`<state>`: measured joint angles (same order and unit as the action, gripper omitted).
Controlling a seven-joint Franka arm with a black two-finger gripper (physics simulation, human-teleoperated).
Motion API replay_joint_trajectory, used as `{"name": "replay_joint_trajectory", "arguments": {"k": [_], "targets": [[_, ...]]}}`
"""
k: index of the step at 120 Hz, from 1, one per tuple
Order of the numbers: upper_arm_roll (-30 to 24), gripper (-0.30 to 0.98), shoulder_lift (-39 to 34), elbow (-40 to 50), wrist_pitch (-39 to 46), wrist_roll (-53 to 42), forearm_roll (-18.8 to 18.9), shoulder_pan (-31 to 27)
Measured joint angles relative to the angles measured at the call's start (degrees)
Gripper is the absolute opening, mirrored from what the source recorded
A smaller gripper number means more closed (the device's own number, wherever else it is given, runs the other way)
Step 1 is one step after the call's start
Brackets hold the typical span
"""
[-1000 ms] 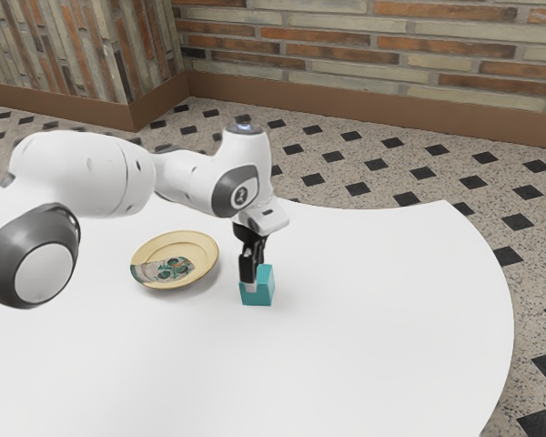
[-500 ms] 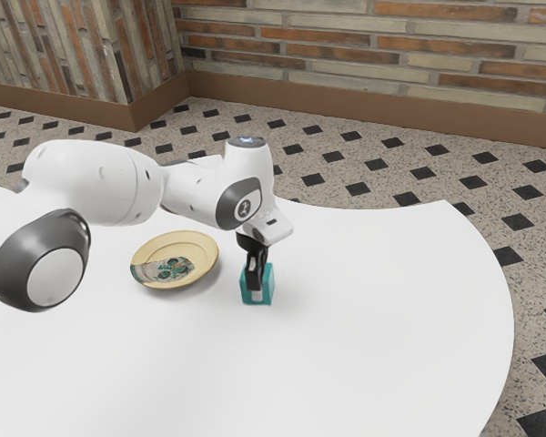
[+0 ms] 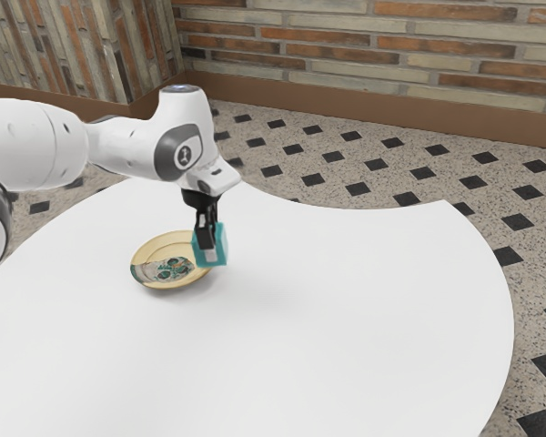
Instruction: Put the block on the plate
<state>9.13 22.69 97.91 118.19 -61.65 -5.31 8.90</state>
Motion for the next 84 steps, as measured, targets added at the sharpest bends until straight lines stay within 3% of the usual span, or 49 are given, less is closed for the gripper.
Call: {"name": "replay_joint_trajectory", "arguments": {"k": [11, 34, 84], "targets": [[0.2, 0.37, -1.7, 1.2, -1.7, 0.0, 0.3, -2.7], [1.5, 0.37, -2.4, 1.2, -3.9, 0.2, 4.5, -5.5], [2.3, 0.37, 9.2, -6.3, -1.9, 0.4, 6.4, -7.3]]}}
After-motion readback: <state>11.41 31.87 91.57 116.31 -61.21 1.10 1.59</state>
